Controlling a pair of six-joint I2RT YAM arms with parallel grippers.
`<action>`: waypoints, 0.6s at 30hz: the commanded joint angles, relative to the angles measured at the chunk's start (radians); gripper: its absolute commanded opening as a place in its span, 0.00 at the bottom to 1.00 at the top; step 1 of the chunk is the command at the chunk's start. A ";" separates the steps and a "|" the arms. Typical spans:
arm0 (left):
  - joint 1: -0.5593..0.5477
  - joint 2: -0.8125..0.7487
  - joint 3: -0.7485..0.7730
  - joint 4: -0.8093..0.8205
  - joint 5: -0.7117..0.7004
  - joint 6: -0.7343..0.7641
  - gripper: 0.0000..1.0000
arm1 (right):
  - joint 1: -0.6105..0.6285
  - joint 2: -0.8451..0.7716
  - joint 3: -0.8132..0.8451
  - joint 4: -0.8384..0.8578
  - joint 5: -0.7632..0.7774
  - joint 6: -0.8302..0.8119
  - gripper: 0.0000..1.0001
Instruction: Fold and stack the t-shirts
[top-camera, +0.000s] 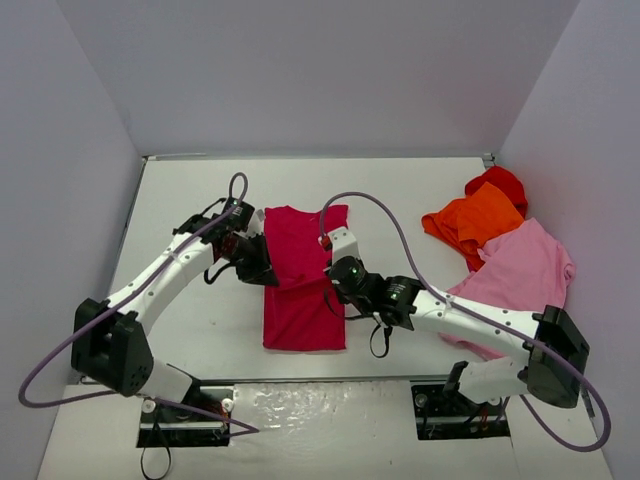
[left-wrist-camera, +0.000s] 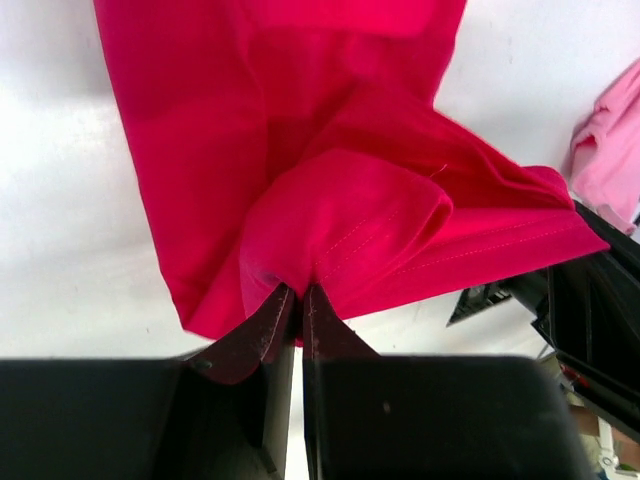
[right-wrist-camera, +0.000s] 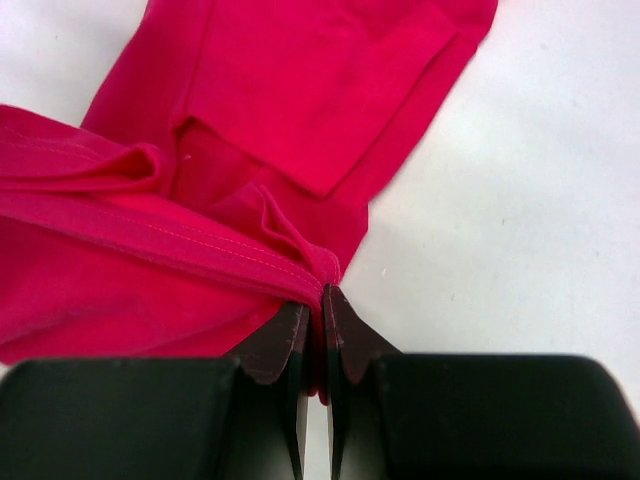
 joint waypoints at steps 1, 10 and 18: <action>0.010 0.074 0.112 0.073 -0.037 0.062 0.00 | -0.050 0.051 -0.005 0.217 -0.017 -0.090 0.00; 0.012 0.244 0.253 0.179 -0.067 0.053 0.00 | -0.173 0.199 -0.004 0.390 -0.100 -0.133 0.00; 0.015 0.344 0.373 0.167 -0.104 0.066 0.00 | -0.260 0.274 0.013 0.446 -0.143 -0.167 0.01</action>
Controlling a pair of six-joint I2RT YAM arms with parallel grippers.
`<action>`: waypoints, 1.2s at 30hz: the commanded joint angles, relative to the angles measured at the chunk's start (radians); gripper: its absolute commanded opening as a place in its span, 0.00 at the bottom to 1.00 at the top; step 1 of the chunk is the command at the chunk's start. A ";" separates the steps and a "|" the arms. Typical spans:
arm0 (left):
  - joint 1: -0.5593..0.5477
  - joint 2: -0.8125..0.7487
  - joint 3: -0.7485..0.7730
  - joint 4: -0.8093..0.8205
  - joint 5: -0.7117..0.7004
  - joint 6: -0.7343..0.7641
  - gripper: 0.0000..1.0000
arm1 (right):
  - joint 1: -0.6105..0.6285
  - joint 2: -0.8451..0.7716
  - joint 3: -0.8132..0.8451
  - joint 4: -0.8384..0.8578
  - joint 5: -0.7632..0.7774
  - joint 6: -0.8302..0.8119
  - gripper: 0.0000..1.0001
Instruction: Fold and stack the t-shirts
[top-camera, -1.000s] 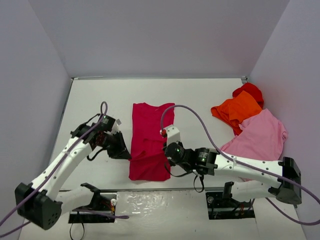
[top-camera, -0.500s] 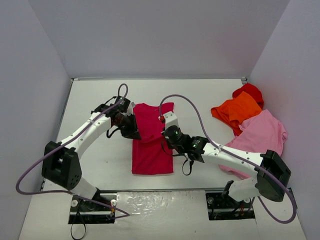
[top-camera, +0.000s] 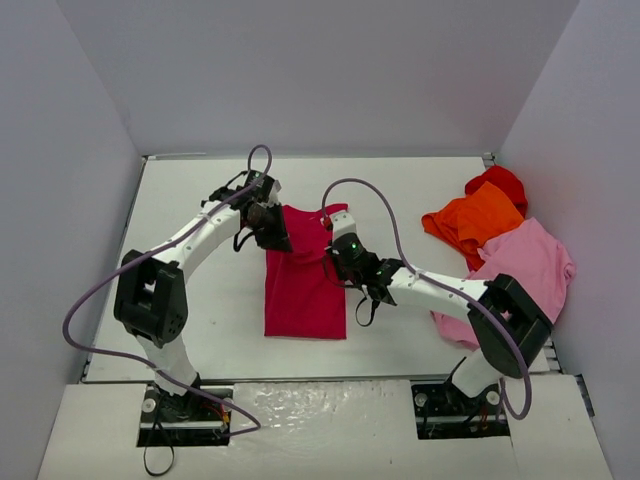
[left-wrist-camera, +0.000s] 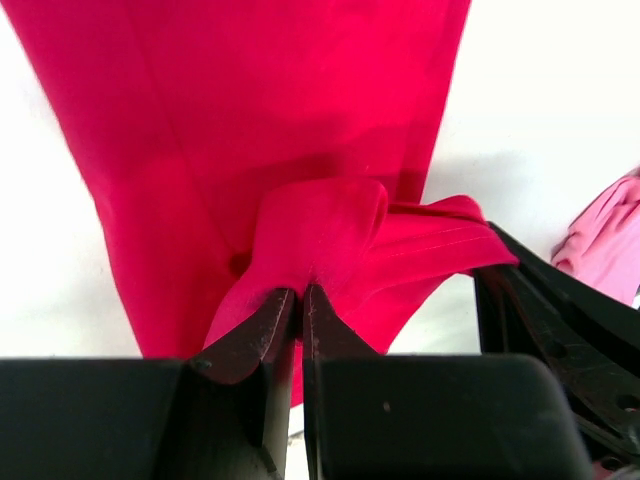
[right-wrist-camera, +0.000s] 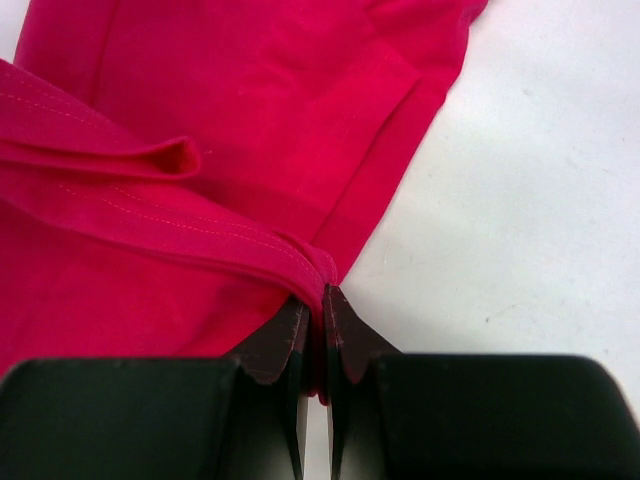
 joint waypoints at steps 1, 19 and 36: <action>0.010 0.020 0.104 0.033 -0.027 0.025 0.00 | -0.047 0.030 0.036 0.126 -0.029 -0.036 0.03; 0.038 0.031 0.003 0.077 -0.037 -0.019 0.00 | -0.119 0.222 0.187 0.199 -0.103 -0.054 0.05; 0.080 0.037 0.018 0.001 -0.114 -0.021 0.90 | -0.118 0.209 0.214 0.174 0.052 -0.062 0.74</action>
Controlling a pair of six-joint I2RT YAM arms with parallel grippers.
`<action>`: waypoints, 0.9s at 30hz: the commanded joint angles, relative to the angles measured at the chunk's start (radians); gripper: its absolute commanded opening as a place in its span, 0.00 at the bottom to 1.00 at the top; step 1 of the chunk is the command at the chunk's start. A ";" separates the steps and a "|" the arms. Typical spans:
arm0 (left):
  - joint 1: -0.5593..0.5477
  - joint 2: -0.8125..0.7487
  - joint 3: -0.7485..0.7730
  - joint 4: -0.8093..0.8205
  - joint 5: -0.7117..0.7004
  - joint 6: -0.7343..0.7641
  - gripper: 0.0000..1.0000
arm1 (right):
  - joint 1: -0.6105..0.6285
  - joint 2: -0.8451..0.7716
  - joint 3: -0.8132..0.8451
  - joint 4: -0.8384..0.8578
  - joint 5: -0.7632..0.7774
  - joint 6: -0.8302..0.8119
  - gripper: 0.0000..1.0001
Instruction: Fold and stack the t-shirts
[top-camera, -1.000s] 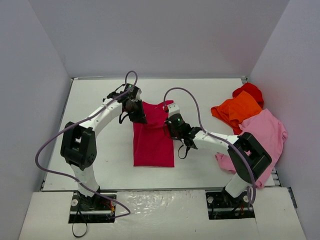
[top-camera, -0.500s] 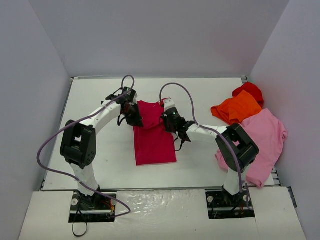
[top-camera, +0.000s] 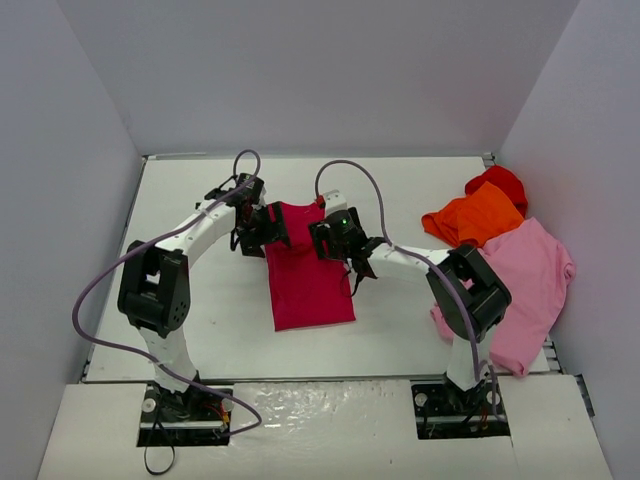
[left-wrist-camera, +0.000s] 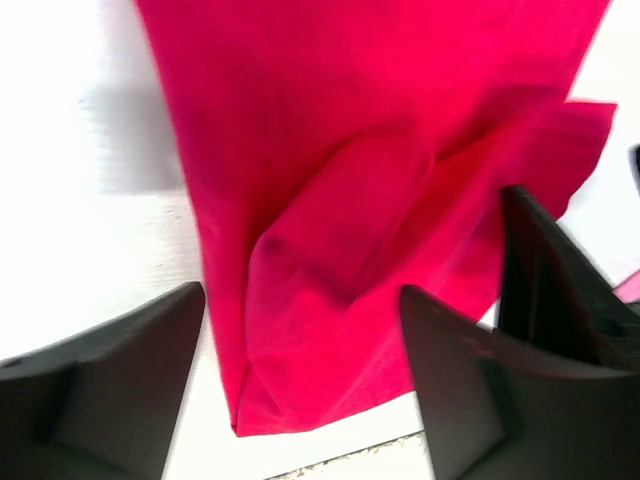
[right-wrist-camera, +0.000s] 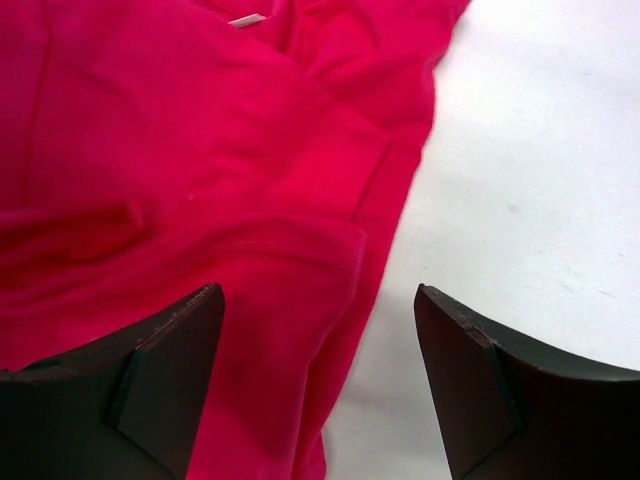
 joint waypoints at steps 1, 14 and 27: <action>0.006 -0.036 0.040 -0.028 -0.074 -0.005 0.97 | -0.004 -0.095 -0.005 0.054 0.117 0.005 0.74; 0.006 -0.059 0.020 0.028 0.068 0.004 0.97 | 0.006 -0.291 -0.073 -0.043 0.105 0.071 0.05; -0.160 -0.486 -0.511 0.096 0.112 -0.244 0.97 | 0.180 -0.657 -0.459 -0.290 -0.110 0.774 0.71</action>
